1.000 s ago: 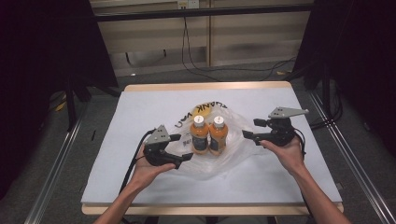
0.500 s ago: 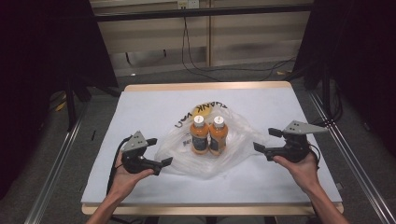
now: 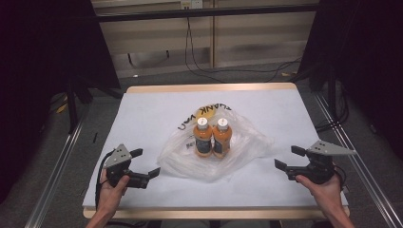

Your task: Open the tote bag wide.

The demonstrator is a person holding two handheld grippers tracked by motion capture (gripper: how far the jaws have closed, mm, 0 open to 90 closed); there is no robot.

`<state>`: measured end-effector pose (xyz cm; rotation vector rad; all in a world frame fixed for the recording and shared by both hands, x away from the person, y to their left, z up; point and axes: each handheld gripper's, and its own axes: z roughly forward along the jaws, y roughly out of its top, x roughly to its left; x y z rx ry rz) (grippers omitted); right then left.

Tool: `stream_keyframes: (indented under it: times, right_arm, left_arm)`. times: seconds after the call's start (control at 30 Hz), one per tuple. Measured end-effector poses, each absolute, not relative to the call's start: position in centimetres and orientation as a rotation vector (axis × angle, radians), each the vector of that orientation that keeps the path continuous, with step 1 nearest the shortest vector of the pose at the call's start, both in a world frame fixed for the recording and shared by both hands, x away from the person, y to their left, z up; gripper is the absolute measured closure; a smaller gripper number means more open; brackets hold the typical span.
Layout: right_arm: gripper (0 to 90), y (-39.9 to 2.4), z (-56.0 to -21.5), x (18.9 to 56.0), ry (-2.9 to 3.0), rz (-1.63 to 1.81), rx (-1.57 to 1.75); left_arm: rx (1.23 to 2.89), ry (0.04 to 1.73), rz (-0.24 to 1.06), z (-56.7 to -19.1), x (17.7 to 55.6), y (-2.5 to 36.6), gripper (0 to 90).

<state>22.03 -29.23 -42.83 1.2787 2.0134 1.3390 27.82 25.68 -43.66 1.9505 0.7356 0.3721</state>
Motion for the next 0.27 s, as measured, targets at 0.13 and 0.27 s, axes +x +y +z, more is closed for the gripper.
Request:
stream_keyframes:
  times: [0.13, 0.27]
  right_arm:
    - [12.9, -30.0, -43.2, 20.9, 1.957, 1.361, 1.294]
    - [12.5, -30.7, -43.5, 20.2, 1.923, 1.368, 1.321]
  left_arm:
    - [1.910, 0.792, 0.386, -44.3, 27.4, 26.8, 2.9]
    - [1.910, 0.797, 0.406, -44.7, 26.9, 27.8, 2.7]
